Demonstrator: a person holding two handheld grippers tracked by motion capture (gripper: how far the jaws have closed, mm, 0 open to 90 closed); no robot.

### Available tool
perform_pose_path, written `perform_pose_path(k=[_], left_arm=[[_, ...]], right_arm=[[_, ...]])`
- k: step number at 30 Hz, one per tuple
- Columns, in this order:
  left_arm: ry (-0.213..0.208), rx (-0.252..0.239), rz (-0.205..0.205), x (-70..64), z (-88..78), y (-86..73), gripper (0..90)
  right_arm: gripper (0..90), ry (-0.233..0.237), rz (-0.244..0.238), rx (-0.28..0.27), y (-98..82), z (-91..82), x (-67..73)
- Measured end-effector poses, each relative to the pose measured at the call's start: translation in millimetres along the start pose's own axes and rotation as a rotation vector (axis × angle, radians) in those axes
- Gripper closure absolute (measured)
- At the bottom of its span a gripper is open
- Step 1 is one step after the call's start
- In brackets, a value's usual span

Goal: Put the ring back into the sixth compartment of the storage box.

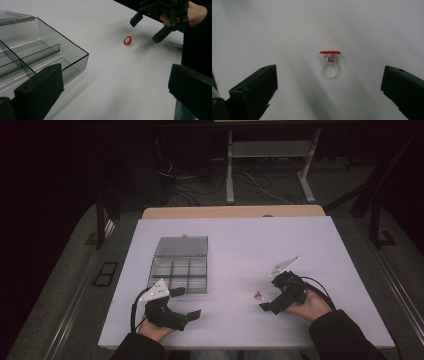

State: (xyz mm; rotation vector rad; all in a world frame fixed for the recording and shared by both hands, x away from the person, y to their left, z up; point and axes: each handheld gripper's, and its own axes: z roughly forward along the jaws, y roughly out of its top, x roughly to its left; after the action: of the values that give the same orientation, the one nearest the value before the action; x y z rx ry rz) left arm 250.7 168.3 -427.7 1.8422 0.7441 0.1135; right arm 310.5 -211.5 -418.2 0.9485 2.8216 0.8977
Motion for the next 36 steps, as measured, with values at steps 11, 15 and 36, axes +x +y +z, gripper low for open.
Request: perform_pose_path(k=[11, 15, 36], left_arm=[[-0.007, 0.005, 0.001, -0.2, 0.9, -0.1, 0.0], [-0.008, 0.005, 0.002, -0.5, 1.1, -0.1, 0.0], [-0.013, 0.008, 0.005, -0.8, 1.4, 0.0, 0.0]], right_arm=[[0.9, -0.006, -0.015, 0.032, 10.0, 16.7, 0.6], [2.2, -0.014, -0.024, 0.039, 13.6, 20.7, 2.2], [47.3, -0.002, -0.032, 0.025, 17.5, 29.4, -1.3]])
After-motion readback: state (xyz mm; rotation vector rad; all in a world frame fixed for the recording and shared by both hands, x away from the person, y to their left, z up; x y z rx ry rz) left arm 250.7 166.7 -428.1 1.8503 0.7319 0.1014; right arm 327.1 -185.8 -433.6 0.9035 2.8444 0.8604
